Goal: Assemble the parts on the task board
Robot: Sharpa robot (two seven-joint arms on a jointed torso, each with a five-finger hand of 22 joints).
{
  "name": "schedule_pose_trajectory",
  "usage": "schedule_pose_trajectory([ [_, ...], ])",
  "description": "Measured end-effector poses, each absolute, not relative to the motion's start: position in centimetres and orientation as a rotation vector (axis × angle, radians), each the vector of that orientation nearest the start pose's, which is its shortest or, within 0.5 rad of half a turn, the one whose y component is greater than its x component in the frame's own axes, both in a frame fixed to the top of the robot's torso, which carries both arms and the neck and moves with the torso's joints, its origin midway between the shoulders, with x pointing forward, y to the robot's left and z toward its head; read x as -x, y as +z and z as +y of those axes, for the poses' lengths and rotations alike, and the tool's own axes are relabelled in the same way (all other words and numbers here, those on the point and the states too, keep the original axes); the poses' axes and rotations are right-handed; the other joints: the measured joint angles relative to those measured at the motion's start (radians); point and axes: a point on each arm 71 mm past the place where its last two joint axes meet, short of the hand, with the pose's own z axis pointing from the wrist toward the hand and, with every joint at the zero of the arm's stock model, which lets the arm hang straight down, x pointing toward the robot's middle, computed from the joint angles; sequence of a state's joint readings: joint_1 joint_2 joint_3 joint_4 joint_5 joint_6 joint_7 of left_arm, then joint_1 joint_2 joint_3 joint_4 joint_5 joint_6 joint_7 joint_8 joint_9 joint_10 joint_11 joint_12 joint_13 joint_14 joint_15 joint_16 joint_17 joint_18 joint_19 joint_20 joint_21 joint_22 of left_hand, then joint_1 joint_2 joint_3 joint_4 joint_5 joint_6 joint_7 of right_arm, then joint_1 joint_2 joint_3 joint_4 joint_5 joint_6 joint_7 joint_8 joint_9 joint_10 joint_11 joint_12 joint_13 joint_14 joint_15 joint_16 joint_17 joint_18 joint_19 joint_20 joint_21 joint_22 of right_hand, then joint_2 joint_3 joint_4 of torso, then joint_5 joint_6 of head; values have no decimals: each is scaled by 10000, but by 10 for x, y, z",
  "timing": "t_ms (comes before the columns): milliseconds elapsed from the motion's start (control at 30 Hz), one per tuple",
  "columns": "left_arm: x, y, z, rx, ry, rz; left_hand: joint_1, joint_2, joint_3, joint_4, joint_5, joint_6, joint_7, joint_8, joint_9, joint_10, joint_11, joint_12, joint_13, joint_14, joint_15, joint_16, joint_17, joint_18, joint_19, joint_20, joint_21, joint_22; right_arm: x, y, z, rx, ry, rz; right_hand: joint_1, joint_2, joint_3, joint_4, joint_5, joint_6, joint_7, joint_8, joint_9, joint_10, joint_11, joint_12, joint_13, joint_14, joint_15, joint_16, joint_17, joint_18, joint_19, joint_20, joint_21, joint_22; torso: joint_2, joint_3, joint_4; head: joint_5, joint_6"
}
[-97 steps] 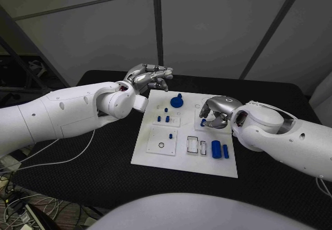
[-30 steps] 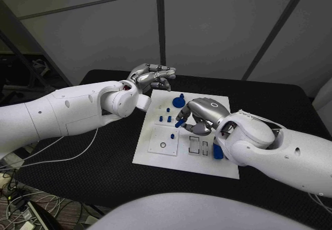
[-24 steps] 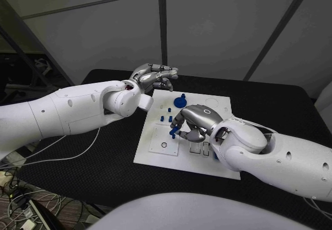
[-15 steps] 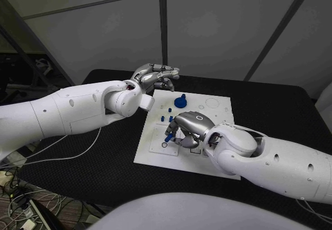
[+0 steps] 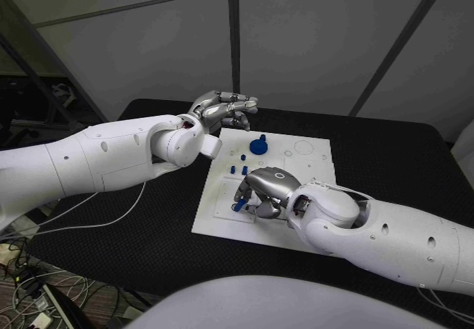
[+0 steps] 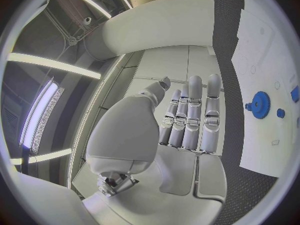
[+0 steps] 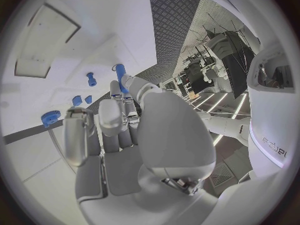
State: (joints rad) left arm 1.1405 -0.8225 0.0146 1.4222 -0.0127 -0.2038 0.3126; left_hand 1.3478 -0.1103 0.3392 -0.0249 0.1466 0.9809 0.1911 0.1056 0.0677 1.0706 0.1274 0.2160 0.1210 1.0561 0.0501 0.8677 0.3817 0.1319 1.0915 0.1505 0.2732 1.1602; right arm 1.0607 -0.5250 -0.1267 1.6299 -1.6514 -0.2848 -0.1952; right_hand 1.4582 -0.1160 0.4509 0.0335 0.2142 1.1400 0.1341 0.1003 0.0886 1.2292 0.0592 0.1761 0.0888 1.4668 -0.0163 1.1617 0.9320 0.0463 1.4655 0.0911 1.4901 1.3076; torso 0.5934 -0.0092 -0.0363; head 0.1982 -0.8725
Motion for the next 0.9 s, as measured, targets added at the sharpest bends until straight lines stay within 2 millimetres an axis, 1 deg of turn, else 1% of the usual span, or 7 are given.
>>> schedule_pose_trajectory([
  [233, -502, -200, 225, 11903, -15413, 14881, 0, 0, 0, 0, 0, 0, 0, 0, 0, 0, 0, 0, 0, 0, 0, 0, 0, 0, 0, 0, 0, 1, -382, -250, -14, 5119, 9389, 17360, 0, 0, 0, 0, -2, -14, 14, -29, 3, 0, 0, -1, 8, 0, 0, 0, 0, 0, 0, 0, 0, 0, 1, -2, 0, 30, 0],
  [533, -502, -200, 225, 11903, -15412, 14883, 0, 0, 0, 0, 0, 0, 0, 0, 0, 0, 0, 0, 0, 0, 0, 0, 0, 1, 0, 0, 0, 1, -383, -251, -9, 5192, 9360, 17277, -1, -1, -1, 0, -5, -18, 15, 9, 3, -1, 0, -2, 6, 0, 0, 0, 1, 0, 0, 0, 0, -1, 2, -5, 2, 58, 0],
  [733, -502, -200, 226, 11901, -15413, 14883, 0, 0, 0, 0, 0, 0, 0, 0, 0, 0, 0, 0, 0, 0, 0, 0, 1, 0, 0, 0, 0, 1, -385, -253, -10, 5177, 9252, 17296, -1, -1, -1, 1, -26, -21, 15, 9, -7, -1, 1, -2, 5, 0, 0, 0, 1, 1, 0, 0, -1, -1, 2, -5, 2, 118, 0],
  [900, -501, -200, 226, 11901, -15415, 14885, 0, 0, 0, 0, 0, 0, 0, 0, 0, 0, 0, 0, 0, 0, 0, 0, 1, 1, 0, 0, 0, 1, -385, -255, -10, 5175, 9138, 17345, -1, -2, -2, 1, -35, -46, 18, 8, -4, -1, 1, -3, 12, 0, 0, 0, -8, 1, 0, 0, -1, -1, 2, -5, 2, 126, 0],
])
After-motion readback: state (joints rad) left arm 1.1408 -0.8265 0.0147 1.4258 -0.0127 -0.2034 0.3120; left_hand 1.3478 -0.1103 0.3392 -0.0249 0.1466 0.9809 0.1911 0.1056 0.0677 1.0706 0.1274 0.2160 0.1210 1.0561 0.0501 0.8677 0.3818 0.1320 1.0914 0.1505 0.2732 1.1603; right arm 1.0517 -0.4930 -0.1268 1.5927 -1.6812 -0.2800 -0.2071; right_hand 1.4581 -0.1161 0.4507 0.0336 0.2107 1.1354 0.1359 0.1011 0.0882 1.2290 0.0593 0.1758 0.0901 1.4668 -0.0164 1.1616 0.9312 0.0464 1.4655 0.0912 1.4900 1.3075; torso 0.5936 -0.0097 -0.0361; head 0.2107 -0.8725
